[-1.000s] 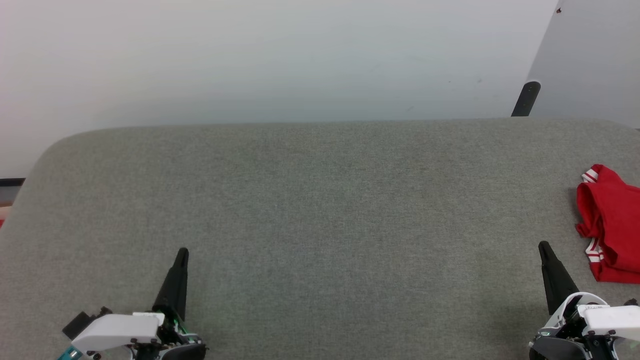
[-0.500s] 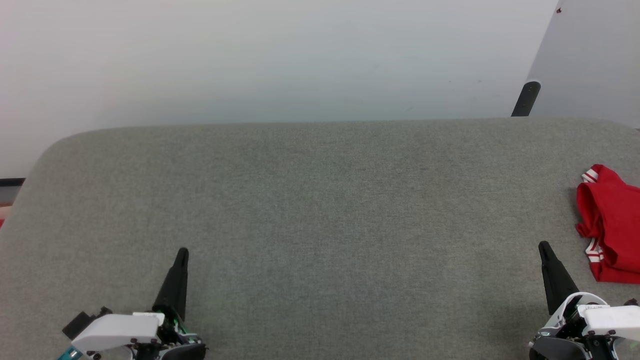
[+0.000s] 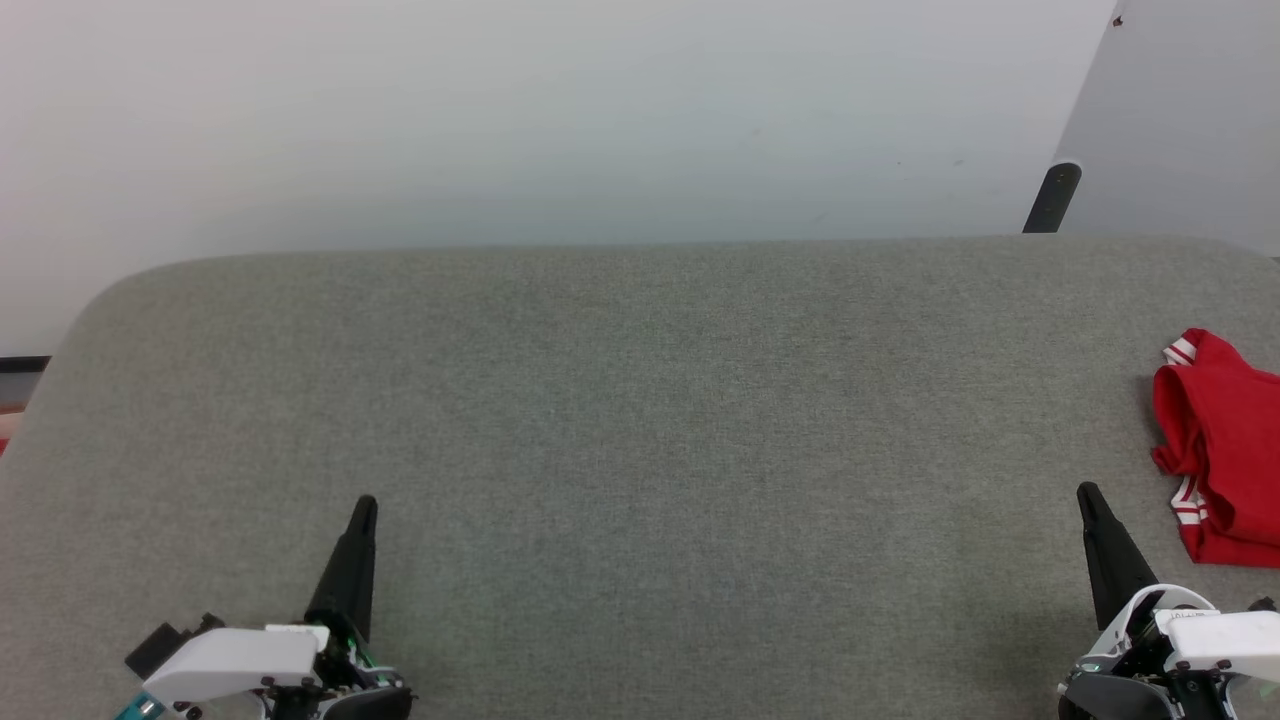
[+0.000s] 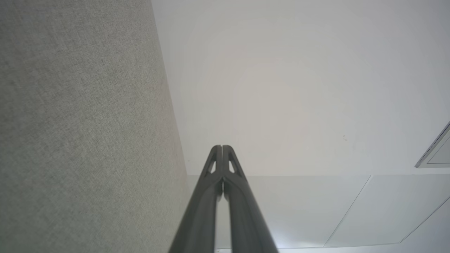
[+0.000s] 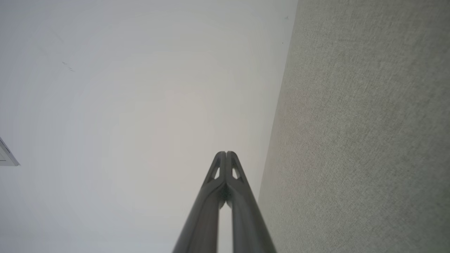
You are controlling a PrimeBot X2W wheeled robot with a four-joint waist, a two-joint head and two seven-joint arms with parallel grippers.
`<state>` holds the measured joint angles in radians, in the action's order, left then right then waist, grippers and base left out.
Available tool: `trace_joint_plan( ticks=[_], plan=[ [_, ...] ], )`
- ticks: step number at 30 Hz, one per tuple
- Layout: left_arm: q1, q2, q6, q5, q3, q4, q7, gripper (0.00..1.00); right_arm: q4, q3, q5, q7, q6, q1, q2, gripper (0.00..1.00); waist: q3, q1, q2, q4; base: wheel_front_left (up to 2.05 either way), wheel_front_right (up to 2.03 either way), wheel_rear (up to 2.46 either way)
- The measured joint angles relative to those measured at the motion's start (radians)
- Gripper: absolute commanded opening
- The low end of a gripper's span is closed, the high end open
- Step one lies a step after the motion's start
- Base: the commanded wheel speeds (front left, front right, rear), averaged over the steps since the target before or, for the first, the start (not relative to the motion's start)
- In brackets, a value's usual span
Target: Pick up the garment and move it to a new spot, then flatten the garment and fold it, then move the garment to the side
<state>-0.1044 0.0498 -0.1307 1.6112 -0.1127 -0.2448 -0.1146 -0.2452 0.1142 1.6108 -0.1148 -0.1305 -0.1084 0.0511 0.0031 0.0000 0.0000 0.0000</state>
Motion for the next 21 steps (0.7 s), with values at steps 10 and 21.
trace_joint_plan(
  ticks=[10,21],
  plan=[
    [0.0,0.0,0.0,0.0,0.0,0.0,0.0,0.0,0.0,0.0,0.0,0.0,0.0,0.0,0.0,0.0,0.0,0.0,0.0,0.0,0.0,0.0,0.0],
    [0.0,0.0,0.0,0.0,0.0,0.0,0.0,0.0,0.0,0.0,0.0,0.0,0.0,0.0,0.0,0.0,0.0,0.0,0.0,0.0,0.0,0.0,0.0]
  ],
)
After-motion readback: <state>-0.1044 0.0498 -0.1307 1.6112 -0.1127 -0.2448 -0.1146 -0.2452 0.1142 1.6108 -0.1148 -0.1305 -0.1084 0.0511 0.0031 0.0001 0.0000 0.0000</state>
